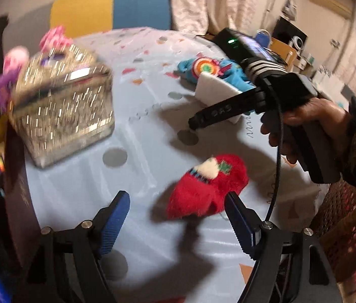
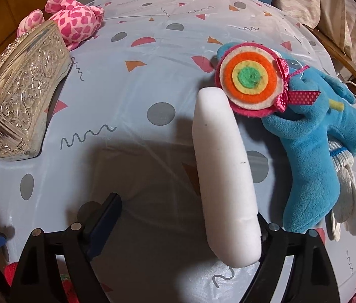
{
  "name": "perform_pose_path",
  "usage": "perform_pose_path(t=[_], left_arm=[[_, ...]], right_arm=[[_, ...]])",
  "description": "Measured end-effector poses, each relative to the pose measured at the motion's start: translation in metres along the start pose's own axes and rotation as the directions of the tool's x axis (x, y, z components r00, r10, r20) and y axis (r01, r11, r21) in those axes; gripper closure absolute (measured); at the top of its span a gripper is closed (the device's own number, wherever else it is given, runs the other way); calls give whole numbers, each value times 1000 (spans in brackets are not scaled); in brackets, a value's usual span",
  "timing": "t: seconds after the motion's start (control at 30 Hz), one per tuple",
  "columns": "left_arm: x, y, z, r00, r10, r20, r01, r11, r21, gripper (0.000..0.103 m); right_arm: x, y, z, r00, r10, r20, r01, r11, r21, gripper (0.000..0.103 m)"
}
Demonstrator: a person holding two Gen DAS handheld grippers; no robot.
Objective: Organize soft objects
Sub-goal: 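Grasp the white foam block with the right tool while the left tool holds the red sock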
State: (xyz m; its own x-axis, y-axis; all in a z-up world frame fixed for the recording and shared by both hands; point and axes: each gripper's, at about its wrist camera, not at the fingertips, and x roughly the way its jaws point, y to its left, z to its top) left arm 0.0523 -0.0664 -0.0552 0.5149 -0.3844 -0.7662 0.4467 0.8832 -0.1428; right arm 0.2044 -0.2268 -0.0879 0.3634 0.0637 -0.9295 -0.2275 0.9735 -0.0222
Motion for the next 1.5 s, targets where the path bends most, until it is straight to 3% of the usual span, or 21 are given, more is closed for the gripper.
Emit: perform_pose_path(t=[0.13,0.3,0.37,0.4,0.47,0.63,0.73,1.07,1.13,1.17,1.33,1.5], left_arm=[[6,-12,16,1000,-14,-13,16,995,100,24],[31,-30,23,996,-19,-89,41,965,260,26],[41,-33,24,994,-24,-110,54,959,278,46],[46,-33,24,991,-32,-127,66,959,275,50],[58,-31,22,985,-49,-163,89,966,243,74],[48,-22,17,989,-79,-122,97,984,148,74],[42,-14,6,991,-84,-100,93,992,84,74],[31,-9,-6,996,-67,-59,70,996,53,72],[32,-8,-8,996,-71,-49,73,997,39,72],[32,-6,-8,996,-73,-47,74,997,32,72],[32,-3,-9,996,-82,-37,82,997,2,72],[28,-1,-14,996,-79,-31,79,997,-5,72]], right_arm=[[0,-4,1,1000,17,-5,-17,1000,-2,15],[-2,-7,-2,1000,19,1,-19,1000,-12,13],[-3,-5,-5,1000,16,3,-16,1000,-15,12],[-2,-4,-5,1000,14,4,-14,1000,-20,11],[-2,-3,-6,1000,11,7,-11,1000,-26,10],[-3,-10,-2,1000,9,-6,-9,1000,-5,15],[-3,-11,-2,1000,8,5,-7,1000,-10,14],[-5,-9,-4,1000,1,-1,-1,1000,-19,11],[-10,-8,-4,1000,0,19,1,1000,-21,37],[-14,-6,-4,999,3,38,-2,1000,-24,86],[-15,4,-7,999,44,24,-43,996,-73,85],[-14,-6,-7,993,119,16,-119,993,-7,81]])
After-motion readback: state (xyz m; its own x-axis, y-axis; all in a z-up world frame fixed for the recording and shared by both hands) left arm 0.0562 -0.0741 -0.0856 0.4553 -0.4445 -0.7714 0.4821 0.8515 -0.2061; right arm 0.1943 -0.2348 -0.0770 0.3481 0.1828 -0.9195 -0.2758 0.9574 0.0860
